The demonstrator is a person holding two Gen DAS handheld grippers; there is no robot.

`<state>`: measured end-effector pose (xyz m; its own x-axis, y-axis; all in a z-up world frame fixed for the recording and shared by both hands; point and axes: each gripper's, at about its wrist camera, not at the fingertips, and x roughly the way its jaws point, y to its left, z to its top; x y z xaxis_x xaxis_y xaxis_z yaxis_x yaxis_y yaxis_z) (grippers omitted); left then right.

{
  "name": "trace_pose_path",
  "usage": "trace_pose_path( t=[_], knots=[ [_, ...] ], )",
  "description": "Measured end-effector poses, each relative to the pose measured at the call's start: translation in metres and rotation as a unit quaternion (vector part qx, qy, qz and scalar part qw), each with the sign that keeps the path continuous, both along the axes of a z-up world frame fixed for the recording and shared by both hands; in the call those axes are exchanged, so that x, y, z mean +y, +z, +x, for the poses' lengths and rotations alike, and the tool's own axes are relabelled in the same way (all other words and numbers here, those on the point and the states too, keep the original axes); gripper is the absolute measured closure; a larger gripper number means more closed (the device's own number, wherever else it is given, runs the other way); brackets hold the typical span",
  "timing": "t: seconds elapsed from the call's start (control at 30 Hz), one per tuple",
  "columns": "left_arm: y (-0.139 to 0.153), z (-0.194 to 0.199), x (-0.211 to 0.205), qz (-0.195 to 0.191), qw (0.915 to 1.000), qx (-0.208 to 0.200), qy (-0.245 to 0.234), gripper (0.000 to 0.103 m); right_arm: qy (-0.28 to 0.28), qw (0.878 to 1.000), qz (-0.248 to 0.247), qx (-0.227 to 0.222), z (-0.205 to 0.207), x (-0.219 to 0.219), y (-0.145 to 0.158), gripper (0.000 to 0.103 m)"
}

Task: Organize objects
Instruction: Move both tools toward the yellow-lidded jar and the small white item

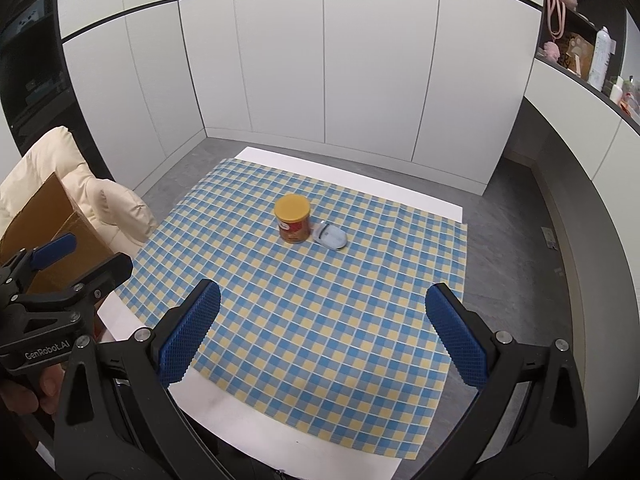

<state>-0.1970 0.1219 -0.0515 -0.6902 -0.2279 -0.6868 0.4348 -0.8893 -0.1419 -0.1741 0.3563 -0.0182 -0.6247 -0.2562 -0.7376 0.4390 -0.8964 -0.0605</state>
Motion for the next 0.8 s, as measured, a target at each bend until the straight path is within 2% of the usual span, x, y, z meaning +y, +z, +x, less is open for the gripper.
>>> trace_pose_path(
  t=[0.63,0.8],
  knots=[
    [0.001,-0.020,0.025,-0.001,0.9997,-0.004,-0.024,0.001,-0.027,1.000,0.005,-0.003,-0.003,0.039,0.002,0.000],
    [-0.002,-0.023,0.027,0.009,0.9996,-0.007,-0.027,0.001,-0.035,0.999,0.004,-0.002,-0.004,0.045,0.003,0.000]
  ],
)
